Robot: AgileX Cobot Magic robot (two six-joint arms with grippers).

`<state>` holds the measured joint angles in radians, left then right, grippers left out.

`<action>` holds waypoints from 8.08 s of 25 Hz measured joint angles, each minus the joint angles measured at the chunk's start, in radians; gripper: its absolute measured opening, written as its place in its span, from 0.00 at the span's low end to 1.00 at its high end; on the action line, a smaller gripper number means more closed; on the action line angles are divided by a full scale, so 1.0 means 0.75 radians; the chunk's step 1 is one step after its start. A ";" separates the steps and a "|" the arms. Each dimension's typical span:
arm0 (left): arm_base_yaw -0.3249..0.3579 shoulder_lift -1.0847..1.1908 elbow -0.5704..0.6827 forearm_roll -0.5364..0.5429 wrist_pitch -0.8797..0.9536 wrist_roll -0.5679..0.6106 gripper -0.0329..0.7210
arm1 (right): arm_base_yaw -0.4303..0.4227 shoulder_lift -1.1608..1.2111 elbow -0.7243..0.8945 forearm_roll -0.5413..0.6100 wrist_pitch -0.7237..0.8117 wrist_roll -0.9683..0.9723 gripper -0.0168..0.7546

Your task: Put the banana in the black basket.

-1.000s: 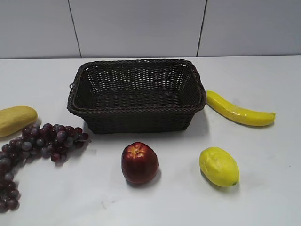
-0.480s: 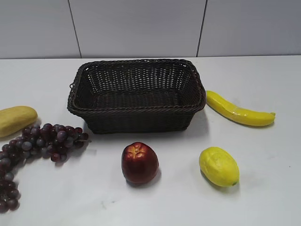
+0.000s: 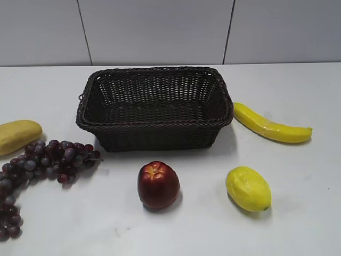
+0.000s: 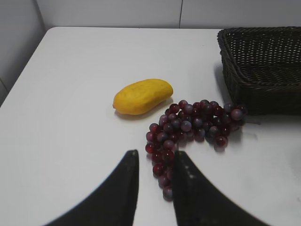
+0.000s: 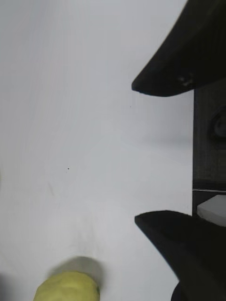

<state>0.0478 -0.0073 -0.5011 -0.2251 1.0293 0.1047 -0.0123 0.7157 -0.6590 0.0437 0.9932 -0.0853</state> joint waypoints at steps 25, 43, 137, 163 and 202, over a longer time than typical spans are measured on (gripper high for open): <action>0.000 0.000 0.000 0.000 0.000 0.000 0.36 | 0.000 1.122 -0.731 0.050 -0.171 -0.348 0.76; 0.000 0.000 0.000 0.000 0.000 0.000 0.36 | 0.126 1.611 -0.934 0.500 -0.350 -1.524 0.76; 0.000 0.000 0.000 0.000 0.000 0.000 0.36 | 0.802 1.906 -1.532 0.293 -0.386 -1.270 0.79; 0.000 0.000 0.000 0.000 0.000 0.000 0.36 | 0.025 1.743 -1.534 0.094 0.288 -0.070 0.79; 0.000 0.000 0.000 0.000 0.000 0.000 0.36 | 0.003 -0.060 0.159 0.084 -0.065 -0.044 0.79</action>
<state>0.0478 -0.0073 -0.5011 -0.2251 1.0293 0.1047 -0.0104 0.6708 -0.5400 0.1065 0.9442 -0.1180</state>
